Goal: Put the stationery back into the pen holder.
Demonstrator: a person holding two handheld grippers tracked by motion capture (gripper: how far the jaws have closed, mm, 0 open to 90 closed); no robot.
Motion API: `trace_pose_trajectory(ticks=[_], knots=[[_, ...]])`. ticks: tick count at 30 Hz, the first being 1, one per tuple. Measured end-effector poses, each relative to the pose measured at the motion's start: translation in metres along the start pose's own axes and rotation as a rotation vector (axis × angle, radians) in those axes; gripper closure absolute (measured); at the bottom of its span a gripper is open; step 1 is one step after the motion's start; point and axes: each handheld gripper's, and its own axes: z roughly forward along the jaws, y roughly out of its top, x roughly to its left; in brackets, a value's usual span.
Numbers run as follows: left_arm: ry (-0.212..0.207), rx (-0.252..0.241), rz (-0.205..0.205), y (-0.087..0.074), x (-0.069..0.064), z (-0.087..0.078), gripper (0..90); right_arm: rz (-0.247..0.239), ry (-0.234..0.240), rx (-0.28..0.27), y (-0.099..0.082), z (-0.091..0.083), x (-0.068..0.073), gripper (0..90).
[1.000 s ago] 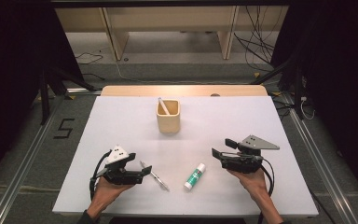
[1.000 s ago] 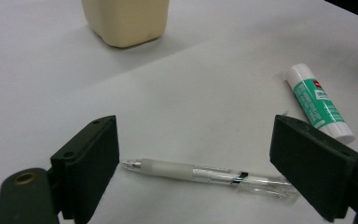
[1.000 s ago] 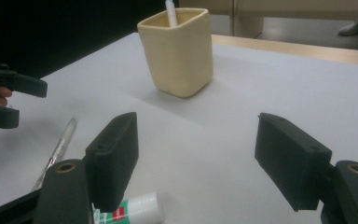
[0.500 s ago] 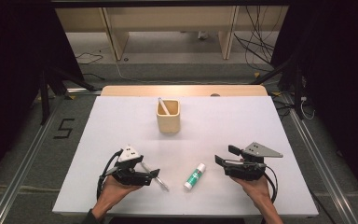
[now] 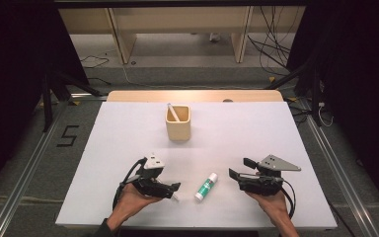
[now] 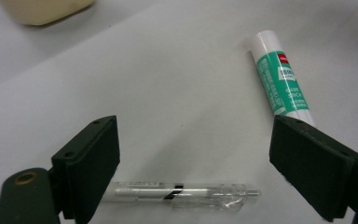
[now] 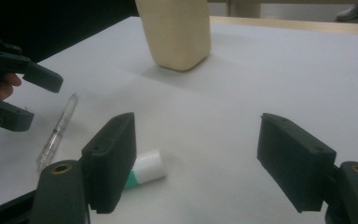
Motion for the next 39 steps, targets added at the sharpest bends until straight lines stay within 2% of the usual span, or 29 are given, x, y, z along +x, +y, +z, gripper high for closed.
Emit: trace_pose_trajectory(ticks=[12, 25, 28, 30, 32, 39], knots=[[-0.034, 0.075, 0.058, 0.01, -0.028, 0.024, 16.8, 0.006, -0.017, 0.01, -0.005, -0.008, 0.001, 28.2], [-0.045, 0.144, 0.095, 0.02, -0.057, 0.05, 20.6, 0.005, -0.017, 0.016, -0.008, -0.008, 0.002, 28.1], [-0.052, 0.155, 0.108, 0.024, -0.064, 0.055, 22.6, 0.002, -0.013, 0.022, -0.008, -0.008, 0.002, 28.2], [-0.039, 0.167, 0.118, 0.025, -0.067, 0.058, 24.4, 0.004, -0.011, 0.021, -0.008, -0.007, 0.002, 28.2], [-0.024, 0.174, 0.12, 0.026, -0.068, 0.06, 27.0, 0.002, -0.01, 0.021, -0.008, -0.008, 0.002, 28.2], [-0.019, 0.198, 0.14, 0.026, -0.072, 0.066, 37.5, 0.005, -0.011, 0.021, -0.008, -0.007, 0.002, 28.4]])
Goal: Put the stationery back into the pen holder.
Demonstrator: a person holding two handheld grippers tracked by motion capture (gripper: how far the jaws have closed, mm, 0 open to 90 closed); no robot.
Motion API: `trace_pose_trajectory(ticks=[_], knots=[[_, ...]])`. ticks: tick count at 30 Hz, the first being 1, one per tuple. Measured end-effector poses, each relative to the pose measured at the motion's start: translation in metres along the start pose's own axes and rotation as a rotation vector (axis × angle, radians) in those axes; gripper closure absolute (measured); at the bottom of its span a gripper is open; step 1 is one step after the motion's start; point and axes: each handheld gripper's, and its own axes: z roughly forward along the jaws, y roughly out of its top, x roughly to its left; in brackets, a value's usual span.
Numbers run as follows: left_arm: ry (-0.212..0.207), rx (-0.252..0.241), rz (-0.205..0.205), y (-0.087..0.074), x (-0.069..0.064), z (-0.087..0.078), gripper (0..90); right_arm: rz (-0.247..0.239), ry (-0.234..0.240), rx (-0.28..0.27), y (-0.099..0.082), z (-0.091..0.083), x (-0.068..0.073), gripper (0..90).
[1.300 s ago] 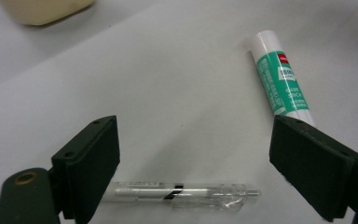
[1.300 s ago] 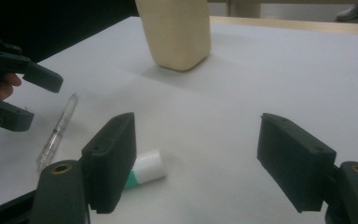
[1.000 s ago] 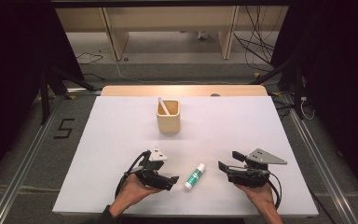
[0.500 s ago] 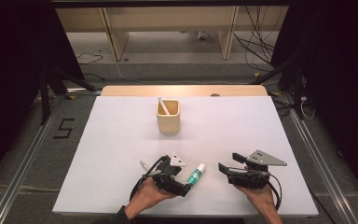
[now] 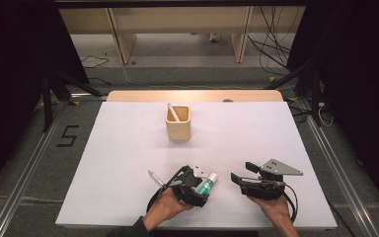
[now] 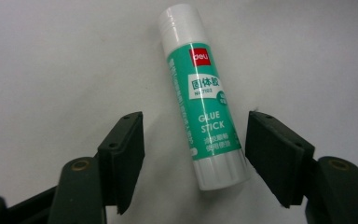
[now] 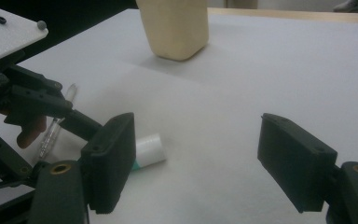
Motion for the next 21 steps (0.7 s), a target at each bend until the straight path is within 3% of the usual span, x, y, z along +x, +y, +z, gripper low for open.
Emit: trace_pose_trajectory(ticks=[7, 21], knots=[[0.019, 0.014, 0.021, 0.0024, -0.0048, 0.0057, 46.6, -0.001, 0.0, 0.004, 0.0, 0.0013, 0.0007, 28.5], [0.018, 0.023, 0.027, 0.0026, -0.0062, 0.0048, 62.0, -0.005, -0.004, 0.003, 0.0001, 0.0008, 0.0008, 28.8]])
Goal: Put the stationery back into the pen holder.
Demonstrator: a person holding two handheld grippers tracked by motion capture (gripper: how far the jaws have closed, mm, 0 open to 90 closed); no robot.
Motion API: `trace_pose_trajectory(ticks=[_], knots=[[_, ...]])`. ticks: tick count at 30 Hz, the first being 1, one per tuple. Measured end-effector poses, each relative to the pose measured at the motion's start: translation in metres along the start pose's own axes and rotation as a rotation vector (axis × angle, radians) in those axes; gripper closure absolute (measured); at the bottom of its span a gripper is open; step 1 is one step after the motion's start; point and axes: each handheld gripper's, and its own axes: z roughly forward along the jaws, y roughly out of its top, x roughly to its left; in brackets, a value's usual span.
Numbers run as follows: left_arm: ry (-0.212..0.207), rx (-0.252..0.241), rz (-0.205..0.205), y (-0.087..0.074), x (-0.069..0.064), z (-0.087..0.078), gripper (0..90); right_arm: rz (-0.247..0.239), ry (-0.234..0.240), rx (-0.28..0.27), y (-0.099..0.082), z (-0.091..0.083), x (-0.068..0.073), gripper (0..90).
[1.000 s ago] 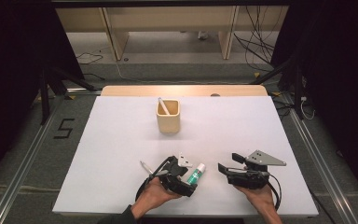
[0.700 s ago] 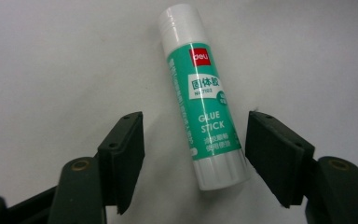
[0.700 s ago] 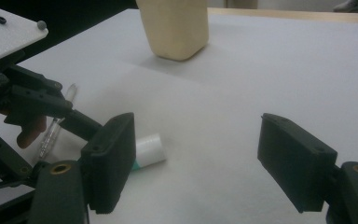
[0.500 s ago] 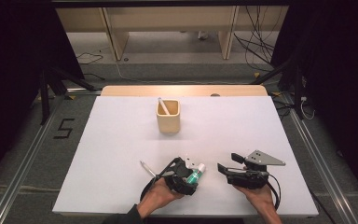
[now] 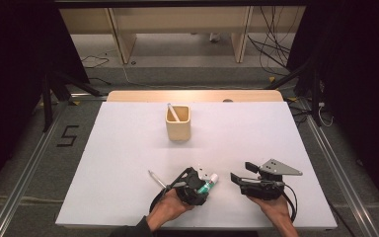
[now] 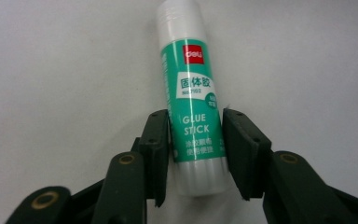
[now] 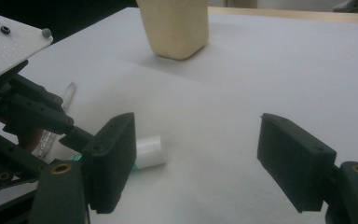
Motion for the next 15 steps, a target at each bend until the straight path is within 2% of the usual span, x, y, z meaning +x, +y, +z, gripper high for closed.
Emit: trace_pose_trajectory(ticks=[4, 15], knots=[[0.0, 0.002, -0.013, 0.0004, 0.0008, -0.0001, 64.8, -0.002, 0.001, 0.002, 0.0, 0.0001, 0.0003, 28.9], [-0.018, 0.008, -0.014, 0.0008, 0.0048, -0.0013, 65.8, -0.002, 0.001, -0.001, 0.0002, -0.0001, 0.0009, 29.0]])
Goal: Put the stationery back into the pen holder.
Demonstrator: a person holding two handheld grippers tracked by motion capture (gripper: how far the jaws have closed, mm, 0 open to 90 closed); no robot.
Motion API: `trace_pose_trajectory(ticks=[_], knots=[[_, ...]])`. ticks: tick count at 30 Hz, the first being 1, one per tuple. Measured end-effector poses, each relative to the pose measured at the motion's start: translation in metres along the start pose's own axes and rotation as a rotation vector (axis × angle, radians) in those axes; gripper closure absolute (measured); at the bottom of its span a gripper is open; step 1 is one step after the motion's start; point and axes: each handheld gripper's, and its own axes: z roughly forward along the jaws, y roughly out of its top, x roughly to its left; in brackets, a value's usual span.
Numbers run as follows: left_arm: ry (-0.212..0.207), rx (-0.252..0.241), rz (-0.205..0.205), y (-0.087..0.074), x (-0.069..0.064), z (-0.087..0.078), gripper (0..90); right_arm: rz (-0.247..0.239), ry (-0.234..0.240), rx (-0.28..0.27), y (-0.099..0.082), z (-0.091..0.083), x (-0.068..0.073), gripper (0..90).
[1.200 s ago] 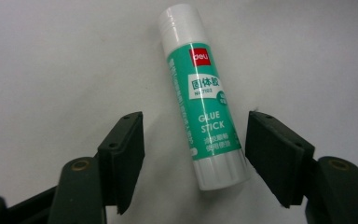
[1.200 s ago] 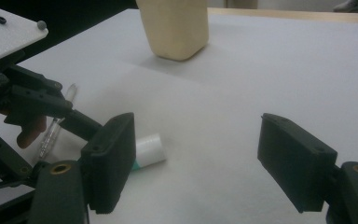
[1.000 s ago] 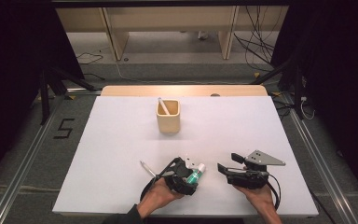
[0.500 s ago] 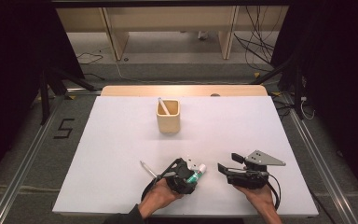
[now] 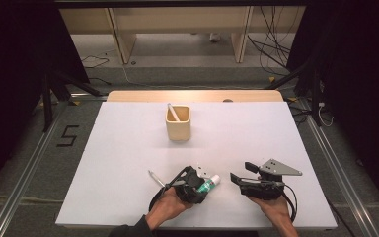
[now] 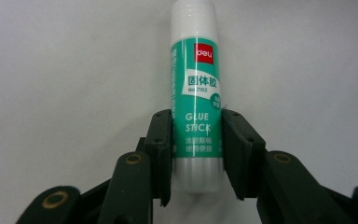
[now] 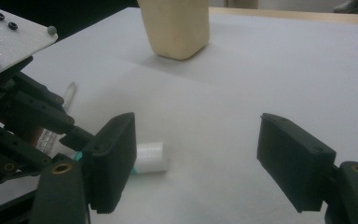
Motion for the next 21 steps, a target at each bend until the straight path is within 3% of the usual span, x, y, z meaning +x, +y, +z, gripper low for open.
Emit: trace_pose_trajectory(ticks=[6, 12, 21], knots=[[-0.015, -0.036, -0.018, -0.003, 0.011, -0.008, 65.8, 0.0, 0.001, -0.003, 0.0, 0.0, 0.001, 29.0], [-0.008, -0.111, -0.052, -0.008, 0.028, -0.024, 65.8, -0.007, 0.009, -0.004, 0.001, 0.001, 0.003, 29.0], [0.011, -0.2, -0.089, -0.02, 0.046, -0.041, 65.8, 0.035, 0.059, -0.002, 0.004, 0.006, 0.009, 27.1]])
